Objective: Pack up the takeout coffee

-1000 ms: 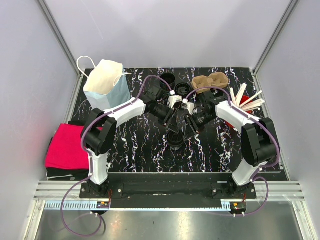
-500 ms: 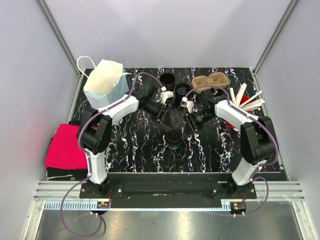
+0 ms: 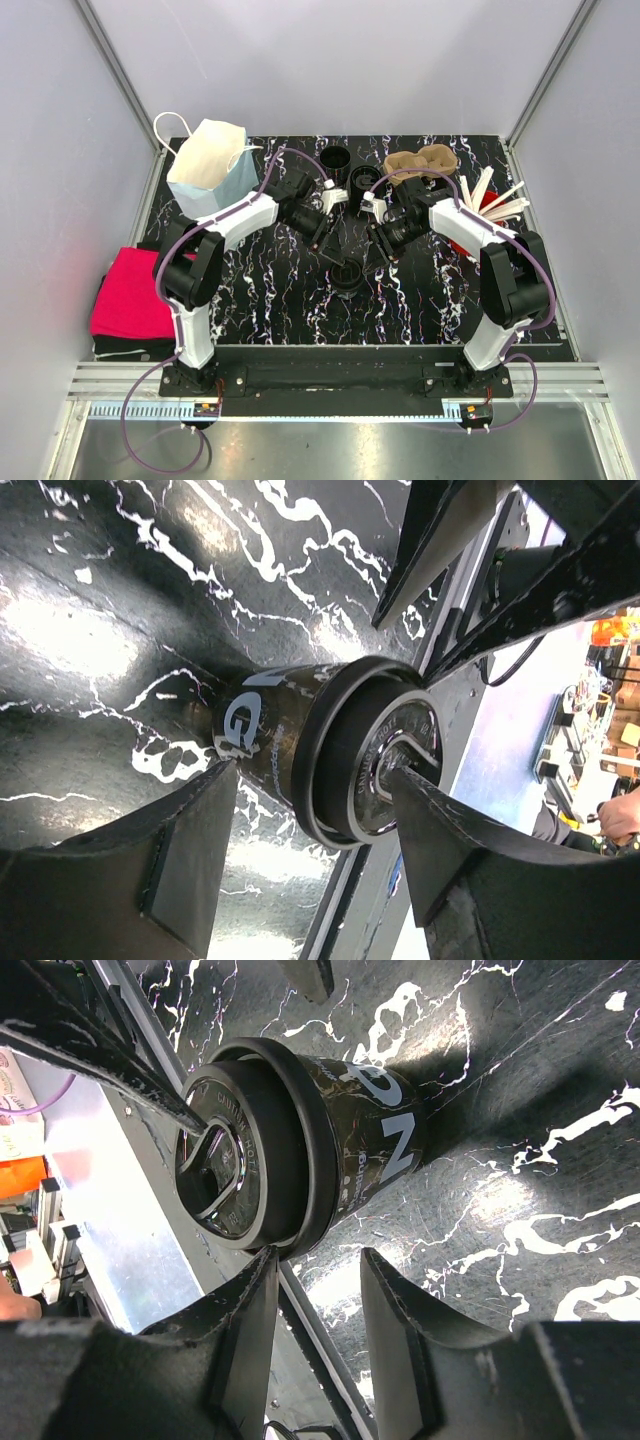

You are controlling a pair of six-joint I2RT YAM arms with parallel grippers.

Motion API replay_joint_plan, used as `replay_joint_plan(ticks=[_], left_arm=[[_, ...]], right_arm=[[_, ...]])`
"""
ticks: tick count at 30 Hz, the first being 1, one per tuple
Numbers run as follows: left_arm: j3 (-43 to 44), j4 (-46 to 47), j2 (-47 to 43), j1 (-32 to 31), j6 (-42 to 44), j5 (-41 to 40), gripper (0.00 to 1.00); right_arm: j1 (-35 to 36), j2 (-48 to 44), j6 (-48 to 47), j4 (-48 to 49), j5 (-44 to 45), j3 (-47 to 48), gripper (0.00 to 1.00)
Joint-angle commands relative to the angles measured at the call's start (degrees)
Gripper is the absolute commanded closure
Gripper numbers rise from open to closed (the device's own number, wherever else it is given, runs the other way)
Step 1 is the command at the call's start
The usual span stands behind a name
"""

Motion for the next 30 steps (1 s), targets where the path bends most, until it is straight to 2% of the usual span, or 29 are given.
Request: replay_joint_plan(ticks=[1, 11, 19, 30], left_arm=[[0.0, -1.6, -0.9, -0.5, 3.3, 2.5, 0.33], [0.2, -2.0, 1.6, -2.6, 3.7, 1.0, 0.3], [-0.3, -1.2, 3.4, -3.0, 3.7, 0.8, 0.44], [-1.4, 0.0, 3.7, -3.0, 3.6, 1.0, 0.46]], right_arm=[[0.0, -0.2, 0.2, 0.9, -1.4, 2.1, 0.56], [0.0, 0.1, 0.4, 1.0, -1.5, 2.2, 0.56], [0.0, 0.1, 0.1, 0.9, -2.2, 2.3, 0.56], [-0.1, 1.9, 0.1, 1.1, -4.4, 2.9, 0.58]])
